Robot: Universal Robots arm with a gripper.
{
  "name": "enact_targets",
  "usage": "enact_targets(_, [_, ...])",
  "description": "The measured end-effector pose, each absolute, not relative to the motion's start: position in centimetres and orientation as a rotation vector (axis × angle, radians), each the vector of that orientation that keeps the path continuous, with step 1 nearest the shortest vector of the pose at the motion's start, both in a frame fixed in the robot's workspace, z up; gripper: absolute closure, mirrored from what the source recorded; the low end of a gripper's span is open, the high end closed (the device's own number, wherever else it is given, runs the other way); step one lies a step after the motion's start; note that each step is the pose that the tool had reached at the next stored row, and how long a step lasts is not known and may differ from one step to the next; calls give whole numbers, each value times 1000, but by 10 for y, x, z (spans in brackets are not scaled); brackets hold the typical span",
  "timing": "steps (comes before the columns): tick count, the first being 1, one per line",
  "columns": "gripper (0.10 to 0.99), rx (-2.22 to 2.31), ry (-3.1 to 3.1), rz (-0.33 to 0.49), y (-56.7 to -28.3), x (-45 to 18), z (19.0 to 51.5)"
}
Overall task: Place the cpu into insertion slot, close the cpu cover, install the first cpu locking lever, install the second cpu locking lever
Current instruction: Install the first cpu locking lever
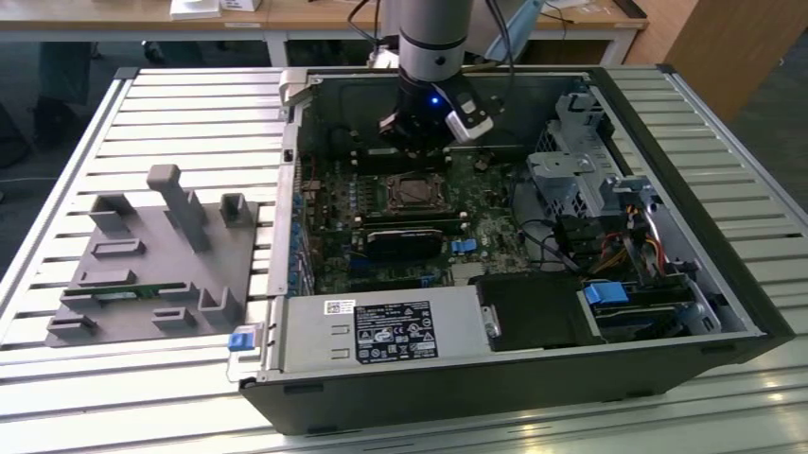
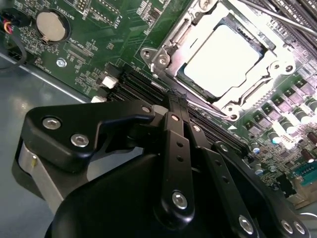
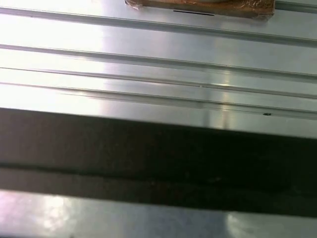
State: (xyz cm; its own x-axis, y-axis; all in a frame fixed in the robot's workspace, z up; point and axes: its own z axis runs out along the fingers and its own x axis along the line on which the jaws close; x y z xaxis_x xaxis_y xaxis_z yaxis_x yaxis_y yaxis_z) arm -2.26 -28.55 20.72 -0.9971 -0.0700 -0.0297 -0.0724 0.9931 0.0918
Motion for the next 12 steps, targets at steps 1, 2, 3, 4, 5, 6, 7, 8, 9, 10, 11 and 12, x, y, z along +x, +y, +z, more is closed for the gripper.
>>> enact_targets(1, [980,-111,3110,145,-285,-21,207])
enact_targets(2, [980,-111,3111,145,-285,-20,207])
enact_targets(3, [980,-111,3111,145,-285,-20,207])
enact_targets(4, [980,-111,3111,145,-285,-19,207])
enact_targets(5, [980,-111,3112,145,-285,-19,207])
enact_targets(6, [980,-111,3112,145,-285,-18,207])
enact_targets(7, [980,-111,3112,145,-285,-18,206])
enact_targets(8, [980,-111,3112,145,-285,-18,206])
enact_targets(9, [980,-111,3112,145,-285,-17,206])
enact_targets(10, [980,-111,3112,145,-285,-17,205])
enact_targets(11, [980,-111,3112,145,-285,-17,205])
enact_targets(12, [980,-111,3112,145,-285,-17,204])
